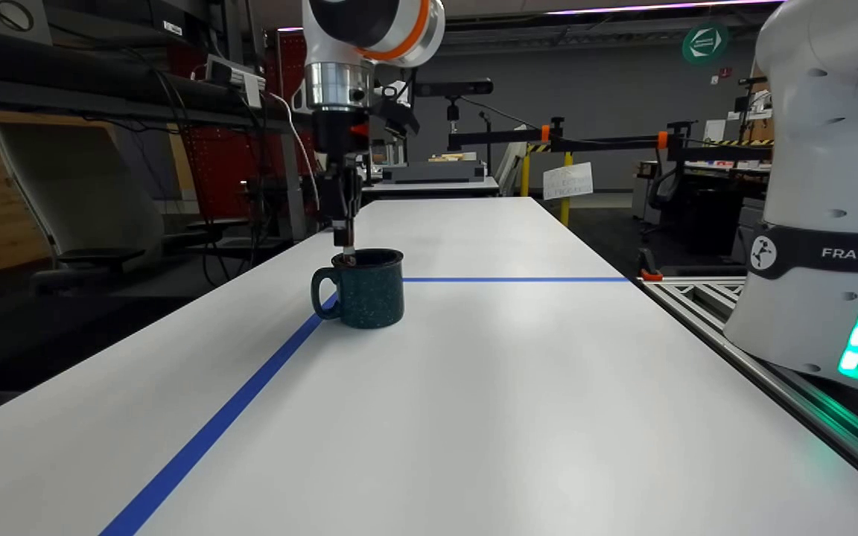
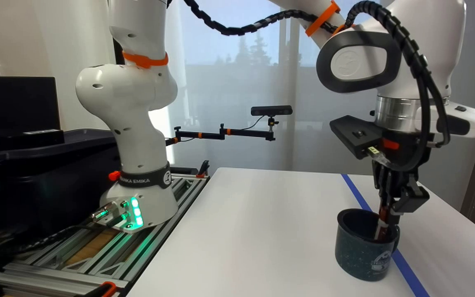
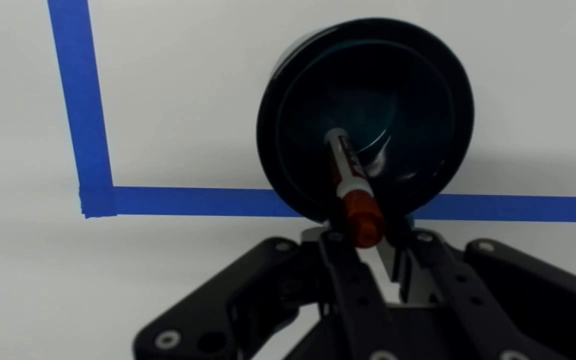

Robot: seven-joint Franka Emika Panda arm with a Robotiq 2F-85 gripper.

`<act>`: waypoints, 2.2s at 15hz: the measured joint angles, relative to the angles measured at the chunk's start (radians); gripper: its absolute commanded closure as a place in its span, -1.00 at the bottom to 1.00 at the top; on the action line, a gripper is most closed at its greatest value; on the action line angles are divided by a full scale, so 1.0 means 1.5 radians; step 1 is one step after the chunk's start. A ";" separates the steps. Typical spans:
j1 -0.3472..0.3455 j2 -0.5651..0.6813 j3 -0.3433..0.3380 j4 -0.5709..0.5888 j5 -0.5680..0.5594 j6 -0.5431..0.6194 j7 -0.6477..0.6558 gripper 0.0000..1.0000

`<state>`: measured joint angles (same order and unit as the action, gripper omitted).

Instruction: Move the sharpie to the table

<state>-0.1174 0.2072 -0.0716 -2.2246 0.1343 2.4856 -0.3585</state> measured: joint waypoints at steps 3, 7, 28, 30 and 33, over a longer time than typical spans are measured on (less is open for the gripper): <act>0.000 -0.007 0.002 0.000 0.000 -0.001 0.002 0.90; 0.000 -0.040 0.003 -0.004 0.000 -0.015 0.003 0.90; 0.048 -0.385 0.002 -0.226 -0.056 -0.152 0.013 0.90; 0.063 -0.388 0.006 -0.250 -0.058 -0.121 0.009 0.90; 0.082 -0.386 0.010 -0.288 -0.063 -0.057 -0.006 0.90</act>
<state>0.0057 -0.3713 -0.0559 -2.6573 0.0403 2.4008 -0.3674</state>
